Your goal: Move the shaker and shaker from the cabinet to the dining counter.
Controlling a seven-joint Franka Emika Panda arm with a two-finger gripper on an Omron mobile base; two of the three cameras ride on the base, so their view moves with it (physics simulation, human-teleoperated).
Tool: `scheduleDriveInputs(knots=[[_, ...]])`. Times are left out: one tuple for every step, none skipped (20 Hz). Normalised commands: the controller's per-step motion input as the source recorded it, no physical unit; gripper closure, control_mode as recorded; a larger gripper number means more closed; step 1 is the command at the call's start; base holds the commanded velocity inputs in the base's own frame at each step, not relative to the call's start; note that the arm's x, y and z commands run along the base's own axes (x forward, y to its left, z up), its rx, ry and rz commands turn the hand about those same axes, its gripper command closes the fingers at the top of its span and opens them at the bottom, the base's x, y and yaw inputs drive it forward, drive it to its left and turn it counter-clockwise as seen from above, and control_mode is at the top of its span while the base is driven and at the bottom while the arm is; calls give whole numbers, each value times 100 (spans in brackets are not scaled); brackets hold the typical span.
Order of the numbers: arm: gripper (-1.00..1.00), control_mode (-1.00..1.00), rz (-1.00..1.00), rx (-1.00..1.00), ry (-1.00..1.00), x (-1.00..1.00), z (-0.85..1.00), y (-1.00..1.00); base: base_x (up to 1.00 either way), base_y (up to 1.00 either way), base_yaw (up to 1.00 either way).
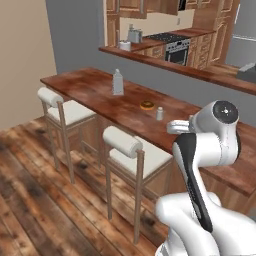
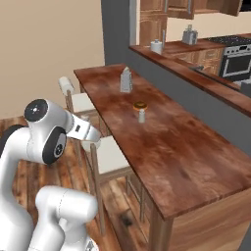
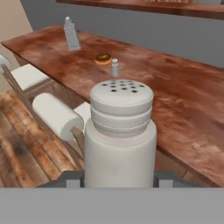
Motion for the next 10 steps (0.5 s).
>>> scheduleDriveInputs(knots=[[100, 100, 0, 0, 0, 0, 0, 0, 52, 16, -5], [100, 100, 0, 0, 0, 0, 0, 0, 51, 17, -3], [100, 100, 0, 0, 0, 0, 0, 0, 49, 19, -2], [100, 100, 0, 0, 0, 0, 0, 0, 47, 20, -1], [100, 100, 0, 0, 0, 0, 0, 0, 45, 18, -1], [100, 100, 0, 0, 0, 0, 0, 0, 44, 12, 0], [100, 100, 0, 0, 0, 0, 0, 0, 36, 2, 0], [100, 100, 0, 0, 0, 0, 0, 0, 31, 0, 0], [100, 100, 0, 0, 0, 0, 0, 0, 28, 0, 0], [100, 100, 0, 0, 0, 0, 0, 0, 29, 0, 0]])
